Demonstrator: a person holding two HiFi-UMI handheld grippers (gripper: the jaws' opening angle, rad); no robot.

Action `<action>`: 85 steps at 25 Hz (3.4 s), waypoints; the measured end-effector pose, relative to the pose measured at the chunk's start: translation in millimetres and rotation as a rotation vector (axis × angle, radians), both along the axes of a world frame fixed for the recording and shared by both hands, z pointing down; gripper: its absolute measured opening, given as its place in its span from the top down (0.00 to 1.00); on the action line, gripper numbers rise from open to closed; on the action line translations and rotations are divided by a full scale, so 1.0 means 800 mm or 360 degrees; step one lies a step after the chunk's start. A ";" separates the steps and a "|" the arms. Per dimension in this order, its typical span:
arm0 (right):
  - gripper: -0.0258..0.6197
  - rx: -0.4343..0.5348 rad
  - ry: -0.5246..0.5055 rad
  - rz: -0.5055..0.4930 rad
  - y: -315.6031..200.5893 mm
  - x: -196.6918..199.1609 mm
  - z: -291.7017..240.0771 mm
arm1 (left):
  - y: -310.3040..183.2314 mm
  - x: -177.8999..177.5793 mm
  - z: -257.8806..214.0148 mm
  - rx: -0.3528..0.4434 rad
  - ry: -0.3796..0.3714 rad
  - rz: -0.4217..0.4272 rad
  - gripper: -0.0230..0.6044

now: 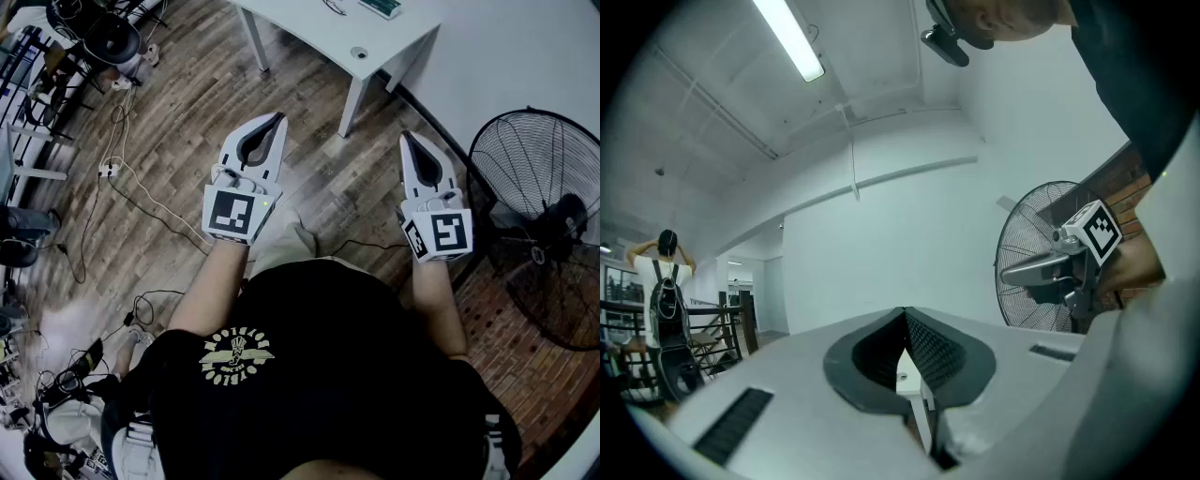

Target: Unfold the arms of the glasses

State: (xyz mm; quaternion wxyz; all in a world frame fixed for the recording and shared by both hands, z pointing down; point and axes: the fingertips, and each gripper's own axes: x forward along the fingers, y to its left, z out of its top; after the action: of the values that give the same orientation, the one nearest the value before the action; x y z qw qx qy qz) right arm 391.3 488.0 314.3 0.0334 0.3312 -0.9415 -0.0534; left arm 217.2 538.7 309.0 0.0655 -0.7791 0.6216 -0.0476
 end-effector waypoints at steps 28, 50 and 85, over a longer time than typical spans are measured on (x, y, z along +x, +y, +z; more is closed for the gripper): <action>0.96 -0.0113 0.0080 0.0026 -0.205 -0.201 0.027 | -0.201 -0.225 0.026 -0.0054 0.0030 -0.0023 0.95; 0.96 -0.0170 0.0024 0.0108 -0.296 -0.180 0.044 | -0.304 -0.225 0.037 -0.0102 0.0004 0.0064 0.95; 0.96 -0.0180 -0.0003 -0.0070 -0.498 -0.203 0.039 | -0.469 -0.226 0.025 -0.0062 0.0081 -0.0059 0.95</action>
State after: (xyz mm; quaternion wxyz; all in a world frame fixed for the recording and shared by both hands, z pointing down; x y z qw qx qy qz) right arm 228.9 89.3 345.2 0.0501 0.3080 -0.9501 -0.0006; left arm 36.4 163.9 328.6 0.0335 -0.7696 0.6363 -0.0412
